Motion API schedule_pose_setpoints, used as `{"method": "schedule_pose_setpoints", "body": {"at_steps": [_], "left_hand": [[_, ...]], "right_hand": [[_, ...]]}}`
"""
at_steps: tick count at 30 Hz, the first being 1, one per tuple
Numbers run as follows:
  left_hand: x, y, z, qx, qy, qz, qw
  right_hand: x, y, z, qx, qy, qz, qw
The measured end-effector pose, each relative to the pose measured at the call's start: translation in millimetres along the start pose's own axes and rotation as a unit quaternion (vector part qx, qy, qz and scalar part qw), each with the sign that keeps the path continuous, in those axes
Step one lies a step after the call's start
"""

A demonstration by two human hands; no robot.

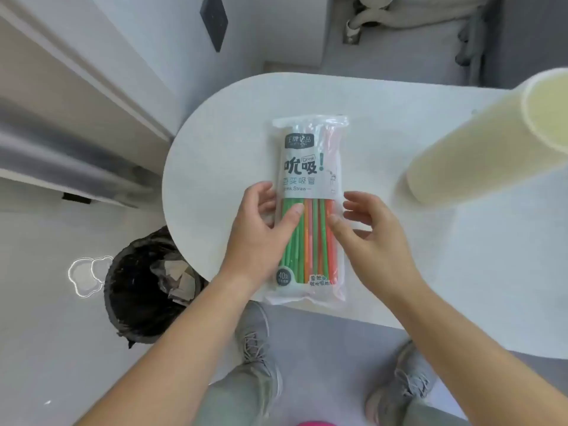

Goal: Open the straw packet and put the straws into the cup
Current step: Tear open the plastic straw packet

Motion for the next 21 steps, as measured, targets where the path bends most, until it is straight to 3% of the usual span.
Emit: {"method": "schedule_pose_setpoints", "body": {"at_steps": [5,11,21], "left_hand": [[6.6,14.8,1.2,0.033,-0.03,0.007,0.999],[15.4,5.4,-2.3,0.065,-0.13,0.019,0.989],[55.1,-31.8,-3.7,0.114,-0.199,-0.092,0.969]], "right_hand": [[-5.6,15.2,15.8,-0.04,0.037,0.033,0.998],[-14.2,28.0,21.1,-0.031,0.125,0.01,0.992],[-16.6,2.8,8.6,-0.105,0.187,-0.064,0.975]]}}
Point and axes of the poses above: each hand's wrist, its own y-axis towards the middle knuckle, its own x-axis out of the palm, z = x × y, the point moved 7 cm from there along y, towards the middle knuckle, and after that the axes turned 13 degrees about -x, right-handed, at the moved point
